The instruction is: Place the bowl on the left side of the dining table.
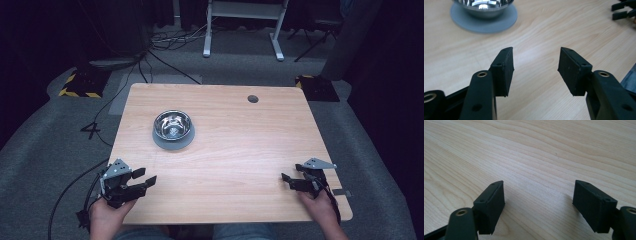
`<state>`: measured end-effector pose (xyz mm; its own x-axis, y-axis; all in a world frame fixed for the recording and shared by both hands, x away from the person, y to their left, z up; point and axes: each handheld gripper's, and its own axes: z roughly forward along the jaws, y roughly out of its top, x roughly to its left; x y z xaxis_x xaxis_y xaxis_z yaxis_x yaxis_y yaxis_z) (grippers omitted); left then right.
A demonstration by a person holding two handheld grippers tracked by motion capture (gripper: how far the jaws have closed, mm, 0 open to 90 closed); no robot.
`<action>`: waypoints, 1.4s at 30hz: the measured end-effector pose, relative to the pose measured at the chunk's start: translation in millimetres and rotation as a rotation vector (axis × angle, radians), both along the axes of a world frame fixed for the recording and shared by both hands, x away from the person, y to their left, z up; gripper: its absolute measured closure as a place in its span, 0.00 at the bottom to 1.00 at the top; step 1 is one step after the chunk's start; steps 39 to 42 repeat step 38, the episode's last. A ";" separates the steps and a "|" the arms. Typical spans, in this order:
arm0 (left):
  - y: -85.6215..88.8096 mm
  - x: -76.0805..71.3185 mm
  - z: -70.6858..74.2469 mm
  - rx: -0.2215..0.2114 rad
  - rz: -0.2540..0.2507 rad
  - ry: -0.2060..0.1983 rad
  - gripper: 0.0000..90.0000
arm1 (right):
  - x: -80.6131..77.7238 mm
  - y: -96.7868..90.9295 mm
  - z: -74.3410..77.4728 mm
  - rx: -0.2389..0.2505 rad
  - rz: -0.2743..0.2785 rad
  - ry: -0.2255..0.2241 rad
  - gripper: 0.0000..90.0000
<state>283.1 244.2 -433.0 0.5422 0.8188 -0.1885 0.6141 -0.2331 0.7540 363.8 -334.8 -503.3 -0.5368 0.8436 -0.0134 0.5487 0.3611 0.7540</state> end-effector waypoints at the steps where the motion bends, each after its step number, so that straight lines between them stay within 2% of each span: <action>1: -0.3 0.6 -4.0 0.016 -0.002 0.009 0.51 | 0.0 0.0 0.0 0.000 0.000 0.000 0.28; 5: -0.5 4.3 -16.0 0.023 -0.002 0.042 0.50 | 0.0 0.0 0.0 0.000 0.000 0.000 0.28; 7: -1.5 8.3 -27.3 0.056 0.001 0.077 0.50 | 0.0 0.0 0.0 0.000 0.000 0.000 0.28; 8: -1.5 8.3 -27.3 0.056 0.001 0.077 0.50 | 0.0 0.0 0.0 0.000 0.000 0.000 0.28; 9: -1.9 10.1 -33.1 0.086 0.001 0.093 0.50 | 0.0 0.0 0.0 0.000 0.000 0.000 0.28; 10: -1.9 10.8 -35.5 0.098 0.002 0.096 0.50 | 0.0 0.0 0.0 0.000 0.000 0.000 0.28; 12: -2.1 11.7 -39.2 0.108 -0.001 0.116 0.49 | 0.0 0.0 0.0 0.000 0.000 0.000 0.28; 14: -3.3 12.0 -41.6 0.117 0.008 0.110 0.49 | 0.0 0.0 0.0 0.000 0.000 0.000 0.28; 16: -6.1 12.0 -45.8 0.152 0.002 0.123 0.48 | 0.0 0.0 0.0 0.000 0.000 0.000 0.28; 17: -6.1 12.0 -45.8 0.152 0.002 0.123 0.48 | 0.0 0.0 0.0 0.000 0.000 0.000 0.28; 18: -7.7 12.6 -48.4 0.176 0.000 0.124 0.47 | 0.0 0.0 0.0 0.000 0.000 0.000 0.28; 22: -9.8 13.8 -54.1 0.208 0.010 0.140 0.43 | 0.0 0.0 0.0 0.000 0.000 0.000 0.28; 23: -11.2 12.0 -57.7 0.238 -0.011 0.092 0.40 | -0.1 0.0 0.0 0.000 0.000 0.000 0.28; 24: -11.2 12.0 -57.7 0.238 -0.011 0.092 0.39 | -0.1 0.1 0.0 0.000 -0.001 0.000 0.28; 25: -13.5 10.4 -60.7 0.241 -0.018 0.065 0.37 | -0.1 0.1 0.0 0.000 0.000 0.000 0.28; 26: -13.5 10.4 -60.7 0.241 -0.018 0.065 0.34 | -0.1 0.1 0.0 0.000 0.000 0.000 0.28; 27: -14.4 9.6 -63.5 0.225 -0.024 0.045 0.34 | -0.1 0.0 0.0 0.000 0.000 0.000 0.28; 28: -15.0 8.5 -68.6 0.204 -0.034 0.006 0.27 | -0.1 0.0 0.0 0.000 0.000 0.000 0.28; 29: -14.8 9.2 -69.7 0.195 -0.045 0.003 0.24 | -0.1 0.0 0.0 0.000 0.000 0.000 0.28; 35: -17.0 11.1 -69.7 0.200 -0.015 0.000 0.24 | -0.2 0.1 0.0 0.001 -0.001 0.001 0.28; 42: -17.0 11.1 -69.7 0.200 -0.015 0.000 0.24 | -0.2 0.1 0.0 0.000 -0.001 0.001 0.28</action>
